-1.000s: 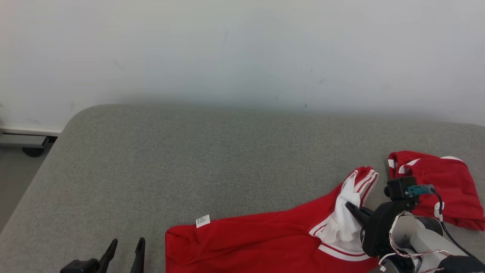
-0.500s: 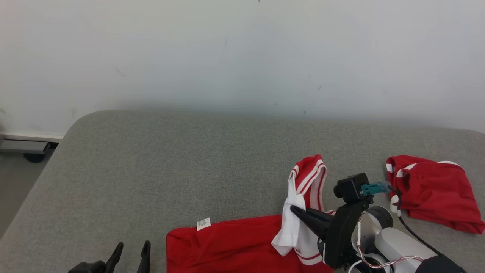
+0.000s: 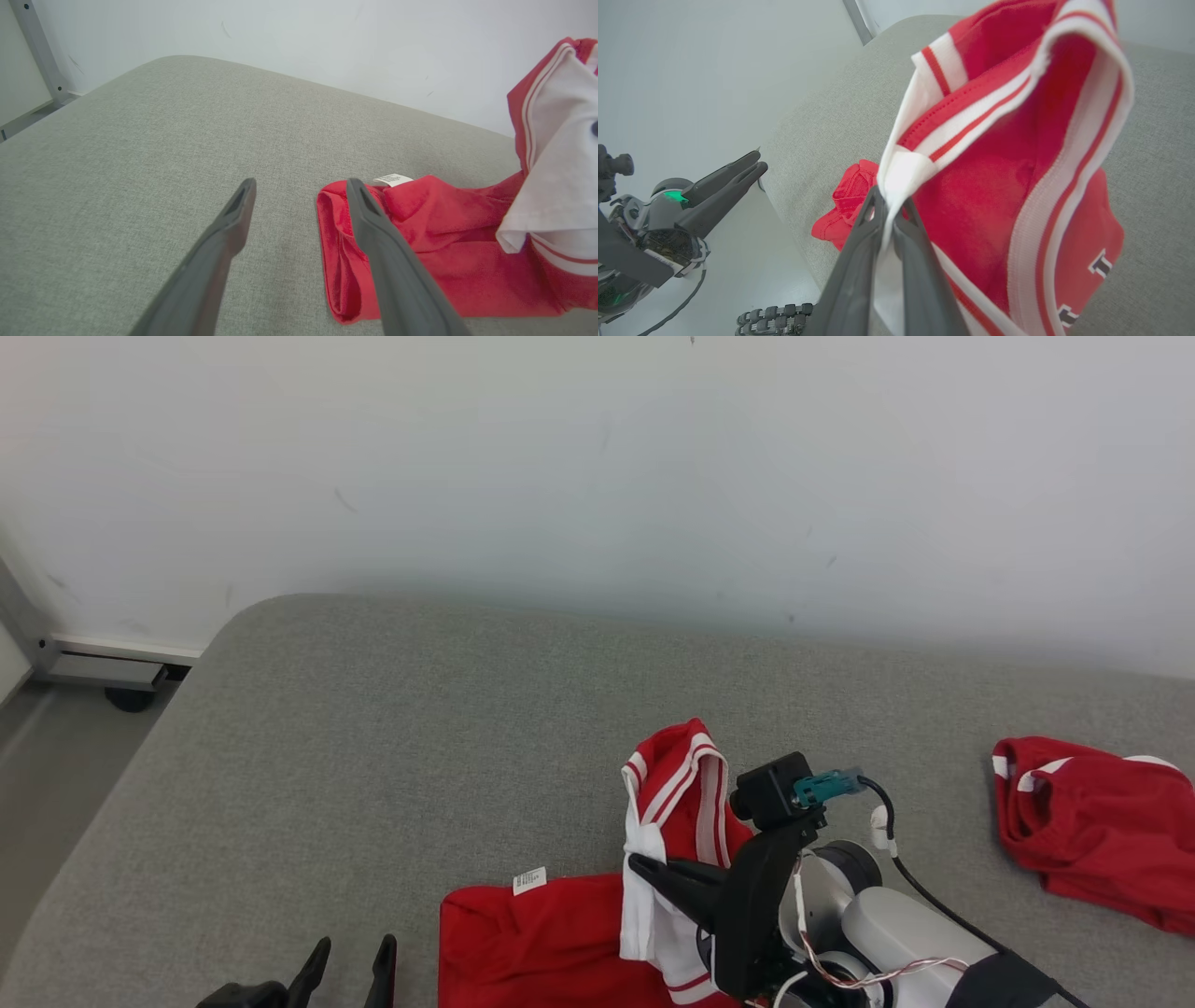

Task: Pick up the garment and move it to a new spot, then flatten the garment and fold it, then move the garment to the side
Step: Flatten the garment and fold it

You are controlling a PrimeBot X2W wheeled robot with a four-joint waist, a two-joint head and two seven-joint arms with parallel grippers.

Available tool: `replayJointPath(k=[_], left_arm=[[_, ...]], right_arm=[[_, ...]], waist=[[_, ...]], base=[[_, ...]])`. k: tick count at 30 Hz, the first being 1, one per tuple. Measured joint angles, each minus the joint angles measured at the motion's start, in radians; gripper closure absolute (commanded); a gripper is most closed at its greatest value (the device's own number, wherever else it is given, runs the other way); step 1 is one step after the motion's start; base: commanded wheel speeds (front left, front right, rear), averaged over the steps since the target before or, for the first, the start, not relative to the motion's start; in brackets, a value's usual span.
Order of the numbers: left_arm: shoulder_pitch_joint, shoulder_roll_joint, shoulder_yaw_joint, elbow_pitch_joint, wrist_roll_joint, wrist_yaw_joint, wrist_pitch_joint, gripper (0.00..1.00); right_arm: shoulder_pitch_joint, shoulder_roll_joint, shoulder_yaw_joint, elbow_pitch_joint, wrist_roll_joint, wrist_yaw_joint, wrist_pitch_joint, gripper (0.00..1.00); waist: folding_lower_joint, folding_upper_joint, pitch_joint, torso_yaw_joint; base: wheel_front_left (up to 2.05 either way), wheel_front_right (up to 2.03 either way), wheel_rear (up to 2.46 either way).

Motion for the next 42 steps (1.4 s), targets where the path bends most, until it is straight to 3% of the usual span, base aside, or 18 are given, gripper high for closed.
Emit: replayJointPath(k=[14,39,40,41,42], left_arm=[[-0.024,-0.026,-0.004,0.035,0.005,-0.017,0.0,0.0],[-0.064,-0.075,-0.03,0.11,0.032,-0.044,0.0,0.0],[-0.064,-0.075,-0.028,0.111,0.032,-0.044,0.0,0.0],[-0.064,-0.074,-0.026,0.114,0.032,-0.044,0.0,0.0],[-0.064,-0.073,-0.025,0.117,0.032,-0.044,0.0,0.0]], right_arm=[[-0.052,0.122,0.041,0.089,0.016,-0.053,0.087,1.0],[-0.096,0.169,0.081,0.281,0.061,-0.097,0.105,1.0],[-0.102,0.169,0.089,0.291,0.061,-0.097,0.105,0.92],[-0.108,0.17,0.095,0.298,0.061,-0.097,0.105,0.42],[-0.111,0.171,0.096,0.304,0.062,-0.097,0.104,0.0]], waist=[[0.0,0.0,0.008,0.057],[0.0,0.0,0.001,0.184],[0.0,0.0,0.0,0.189],[0.0,0.0,-0.001,0.193],[0.0,-0.0001,-0.002,0.195]], base=[[0.0,0.0,0.0],[0.0,0.0,0.0],[0.0,0.0,0.0],[0.0,0.0,0.0],[0.0,0.0,0.0]])
